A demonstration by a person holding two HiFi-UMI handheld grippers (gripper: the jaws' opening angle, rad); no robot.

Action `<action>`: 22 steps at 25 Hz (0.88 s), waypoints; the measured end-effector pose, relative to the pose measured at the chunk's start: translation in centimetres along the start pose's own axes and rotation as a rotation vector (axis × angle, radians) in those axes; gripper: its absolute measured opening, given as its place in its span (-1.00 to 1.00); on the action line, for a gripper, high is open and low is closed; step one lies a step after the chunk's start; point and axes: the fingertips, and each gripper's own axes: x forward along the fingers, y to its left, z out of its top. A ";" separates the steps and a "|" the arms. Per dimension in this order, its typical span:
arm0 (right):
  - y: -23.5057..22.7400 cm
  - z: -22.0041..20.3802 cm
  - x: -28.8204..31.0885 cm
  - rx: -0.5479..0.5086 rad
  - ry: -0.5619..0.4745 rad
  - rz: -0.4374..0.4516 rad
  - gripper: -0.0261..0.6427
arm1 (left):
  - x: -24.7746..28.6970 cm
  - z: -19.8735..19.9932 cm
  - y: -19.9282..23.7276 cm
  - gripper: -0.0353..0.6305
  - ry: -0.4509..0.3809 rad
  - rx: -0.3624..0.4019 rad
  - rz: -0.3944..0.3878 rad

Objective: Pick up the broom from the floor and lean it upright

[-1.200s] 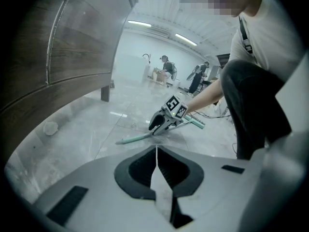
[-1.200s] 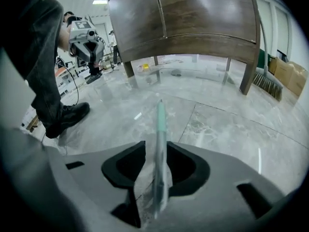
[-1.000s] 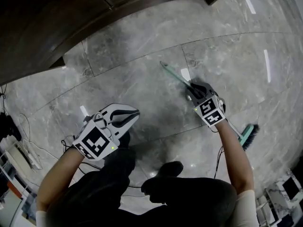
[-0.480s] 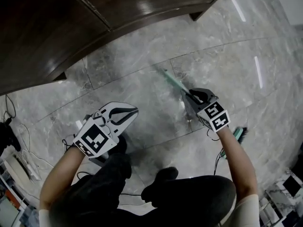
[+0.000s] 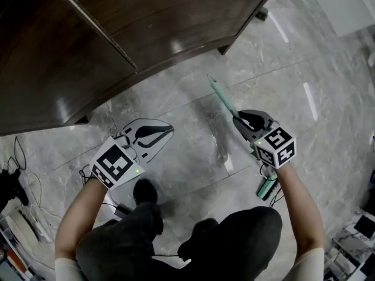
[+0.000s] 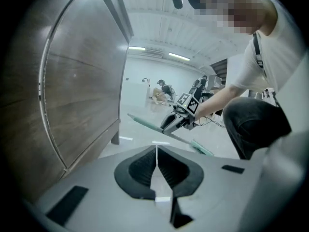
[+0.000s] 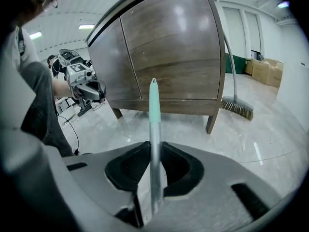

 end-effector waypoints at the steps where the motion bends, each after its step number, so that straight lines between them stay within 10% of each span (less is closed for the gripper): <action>1: -0.2 1.1 -0.7 0.005 -0.012 -0.004 -0.69 | 0.2 1.0 0.0 -0.86 -0.013 0.003 -0.006; 22: -1.3 19.0 -9.5 0.096 -0.247 -0.029 -0.68 | -4.1 18.0 -0.3 -0.86 -0.137 0.037 0.030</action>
